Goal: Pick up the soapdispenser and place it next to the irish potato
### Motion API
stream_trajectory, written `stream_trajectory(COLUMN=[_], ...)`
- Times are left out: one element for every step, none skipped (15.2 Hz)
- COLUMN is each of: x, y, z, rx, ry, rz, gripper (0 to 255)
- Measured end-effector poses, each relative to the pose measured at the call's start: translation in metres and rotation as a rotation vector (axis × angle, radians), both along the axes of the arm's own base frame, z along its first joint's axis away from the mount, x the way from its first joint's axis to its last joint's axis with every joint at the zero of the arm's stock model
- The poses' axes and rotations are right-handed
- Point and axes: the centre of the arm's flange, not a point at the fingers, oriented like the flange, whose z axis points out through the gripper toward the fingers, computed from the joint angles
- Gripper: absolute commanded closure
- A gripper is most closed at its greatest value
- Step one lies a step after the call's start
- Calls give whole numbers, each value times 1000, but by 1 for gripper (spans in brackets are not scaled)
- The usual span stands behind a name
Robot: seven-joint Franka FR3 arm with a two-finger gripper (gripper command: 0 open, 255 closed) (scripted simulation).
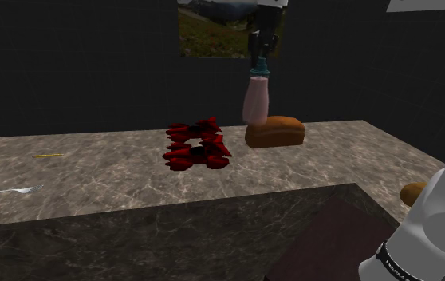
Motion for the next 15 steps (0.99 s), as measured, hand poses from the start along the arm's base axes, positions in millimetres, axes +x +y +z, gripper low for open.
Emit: stream_trajectory(x=[0,0,0,-1,-2,-2,-1,-6,-11,-22,-33,-42,-51,-61,-71], y=[1,0,1,1,1,1,1,-3,-9,-16,-27,-33,-43,-54,-64], z=[5,10,15,20,26,32,36,36,38,41,39,38,40,38,41], rx=[0,0,0,0,0,0,0,0,0,0,0,0,0,0,0], ry=[0,0,0,0,0,0,0,0,0,1,0,0,0,0,0], rz=[0,0,0,0,0,0,0,0,0,0,-1,-1,-1,-1,-1], gripper=[255,255,255,255,255,255,255,255,255,255,255,255,255,255,255])
